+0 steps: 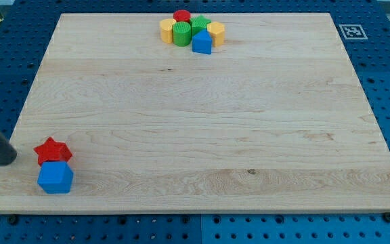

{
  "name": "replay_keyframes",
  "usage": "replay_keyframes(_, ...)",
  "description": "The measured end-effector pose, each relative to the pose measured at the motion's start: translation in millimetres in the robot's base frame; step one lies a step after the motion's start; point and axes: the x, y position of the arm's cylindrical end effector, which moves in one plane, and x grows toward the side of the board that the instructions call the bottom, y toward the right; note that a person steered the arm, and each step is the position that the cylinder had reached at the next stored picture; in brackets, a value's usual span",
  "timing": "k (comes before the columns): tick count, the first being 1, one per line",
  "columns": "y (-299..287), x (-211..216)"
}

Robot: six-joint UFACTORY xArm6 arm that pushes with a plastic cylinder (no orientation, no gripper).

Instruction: Push the blue cube slightly upwards

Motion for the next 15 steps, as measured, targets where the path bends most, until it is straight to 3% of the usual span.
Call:
replay_keyframes(6,15.1,39.7)
replay_keyframes(11,144.6,37.3)
replay_keyframes(15,155.5,7.6)
